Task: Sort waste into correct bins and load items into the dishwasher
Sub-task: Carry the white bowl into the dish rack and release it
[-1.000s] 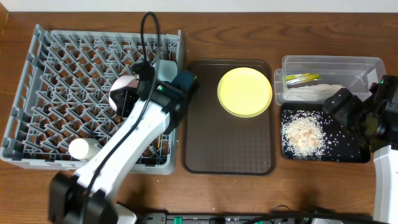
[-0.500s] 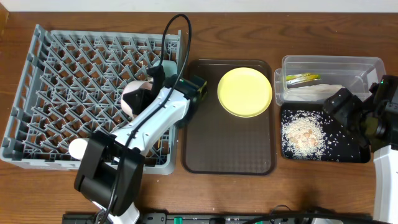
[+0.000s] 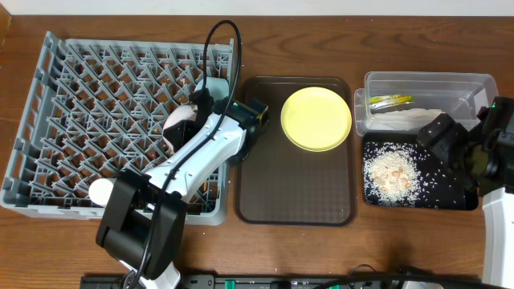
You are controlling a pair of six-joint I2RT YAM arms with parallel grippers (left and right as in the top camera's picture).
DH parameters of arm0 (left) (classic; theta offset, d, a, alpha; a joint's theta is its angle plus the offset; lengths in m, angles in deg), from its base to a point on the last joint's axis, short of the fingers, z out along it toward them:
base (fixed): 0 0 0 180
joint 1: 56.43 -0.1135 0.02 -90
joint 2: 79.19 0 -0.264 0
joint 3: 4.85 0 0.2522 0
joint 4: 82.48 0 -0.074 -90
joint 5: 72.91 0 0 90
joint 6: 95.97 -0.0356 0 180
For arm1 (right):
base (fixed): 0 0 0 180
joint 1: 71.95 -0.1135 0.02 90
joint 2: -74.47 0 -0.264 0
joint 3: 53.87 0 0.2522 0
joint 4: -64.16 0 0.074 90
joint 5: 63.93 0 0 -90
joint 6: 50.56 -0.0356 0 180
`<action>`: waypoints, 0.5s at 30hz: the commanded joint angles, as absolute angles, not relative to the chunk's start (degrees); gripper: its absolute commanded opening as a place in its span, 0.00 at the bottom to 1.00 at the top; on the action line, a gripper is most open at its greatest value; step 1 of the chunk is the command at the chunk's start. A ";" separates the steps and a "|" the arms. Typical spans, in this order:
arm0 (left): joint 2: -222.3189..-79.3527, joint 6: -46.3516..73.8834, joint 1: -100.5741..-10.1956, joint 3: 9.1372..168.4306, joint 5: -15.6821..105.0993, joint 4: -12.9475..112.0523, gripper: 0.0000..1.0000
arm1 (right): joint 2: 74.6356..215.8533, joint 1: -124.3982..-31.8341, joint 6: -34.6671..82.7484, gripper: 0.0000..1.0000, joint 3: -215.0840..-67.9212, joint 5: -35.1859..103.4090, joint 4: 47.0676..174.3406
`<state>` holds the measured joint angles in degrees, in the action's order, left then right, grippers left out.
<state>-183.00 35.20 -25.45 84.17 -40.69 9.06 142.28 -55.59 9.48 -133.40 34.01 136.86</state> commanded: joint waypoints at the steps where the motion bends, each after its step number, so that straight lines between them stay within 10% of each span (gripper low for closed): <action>1: -183.28 35.26 -25.69 83.87 -36.14 6.59 0.08 | 141.98 -55.09 9.27 0.99 -133.56 34.04 136.90; 15: -183.28 41.91 -25.69 83.87 -29.36 1.46 0.08 | 141.98 -55.09 9.27 0.99 -133.56 34.04 136.90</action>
<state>-182.80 41.08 -25.21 84.35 -38.37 0.69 142.28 -55.59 9.48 -133.40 34.01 136.83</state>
